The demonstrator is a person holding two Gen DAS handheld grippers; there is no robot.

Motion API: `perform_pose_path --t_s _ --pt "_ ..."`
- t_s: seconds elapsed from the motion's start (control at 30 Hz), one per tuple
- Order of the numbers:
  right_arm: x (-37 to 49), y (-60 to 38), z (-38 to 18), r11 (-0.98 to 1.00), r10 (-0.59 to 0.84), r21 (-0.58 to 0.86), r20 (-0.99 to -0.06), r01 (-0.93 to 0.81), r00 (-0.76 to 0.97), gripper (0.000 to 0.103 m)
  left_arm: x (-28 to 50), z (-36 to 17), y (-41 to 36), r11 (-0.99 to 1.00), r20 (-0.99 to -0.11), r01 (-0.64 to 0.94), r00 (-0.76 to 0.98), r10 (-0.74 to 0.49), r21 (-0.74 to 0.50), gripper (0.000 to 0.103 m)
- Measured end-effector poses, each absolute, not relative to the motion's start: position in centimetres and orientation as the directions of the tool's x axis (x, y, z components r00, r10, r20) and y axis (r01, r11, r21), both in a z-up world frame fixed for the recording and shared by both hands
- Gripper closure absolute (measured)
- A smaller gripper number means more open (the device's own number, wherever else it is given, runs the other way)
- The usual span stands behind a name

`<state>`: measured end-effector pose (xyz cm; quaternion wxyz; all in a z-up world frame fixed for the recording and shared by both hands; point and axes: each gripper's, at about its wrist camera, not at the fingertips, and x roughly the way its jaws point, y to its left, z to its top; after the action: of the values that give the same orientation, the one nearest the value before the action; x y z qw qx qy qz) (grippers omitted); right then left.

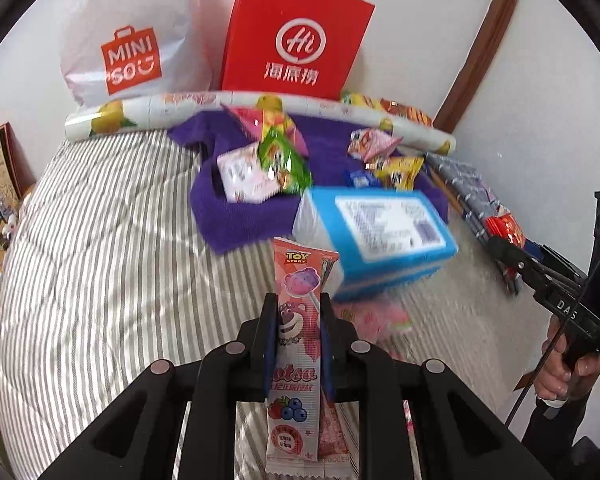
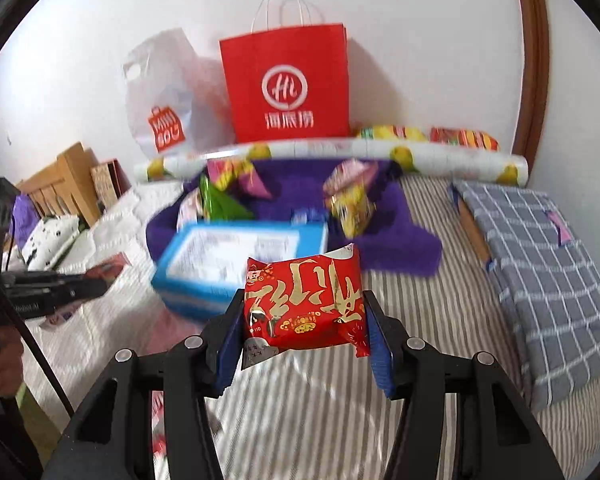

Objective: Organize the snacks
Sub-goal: 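Carry both packets over the purple towel and open both grippers to drop them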

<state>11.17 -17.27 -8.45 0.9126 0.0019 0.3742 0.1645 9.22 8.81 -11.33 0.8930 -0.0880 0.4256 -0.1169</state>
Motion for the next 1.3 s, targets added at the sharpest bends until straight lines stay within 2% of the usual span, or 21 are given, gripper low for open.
perform_pose_path --t_s 0.33,0.73,0.97,1.3 --pt "16.8 -15.5 -3.8 0.954 0.279 0.100 -0.640 -0.282 0.716 0.049 13.5 -6.4 8.9 0.951 -0.699 0.138 0.650 -0.298 -0.276 0.086" --pt "23.0 -13.7 0.2 0.941 0.326 0.125 -0.585 -0.314 0.743 0.049 18.1 -1.6 7.4 0.949 -0.646 0.169 0.700 -0.306 -0.267 0.086" --pt "26.3 -12.4 -2.2 0.940 0.312 0.089 -0.612 -0.329 0.727 0.049 21.5 -1.1 7.0 0.946 -0.631 0.179 0.709 -0.314 -0.269 0.086" --pt "30.2 -11.6 -9.5 0.887 0.428 0.230 -0.734 -0.400 0.527 0.049 26.9 -3.5 8.2 0.924 -0.642 0.167 0.676 -0.362 -0.345 0.086"
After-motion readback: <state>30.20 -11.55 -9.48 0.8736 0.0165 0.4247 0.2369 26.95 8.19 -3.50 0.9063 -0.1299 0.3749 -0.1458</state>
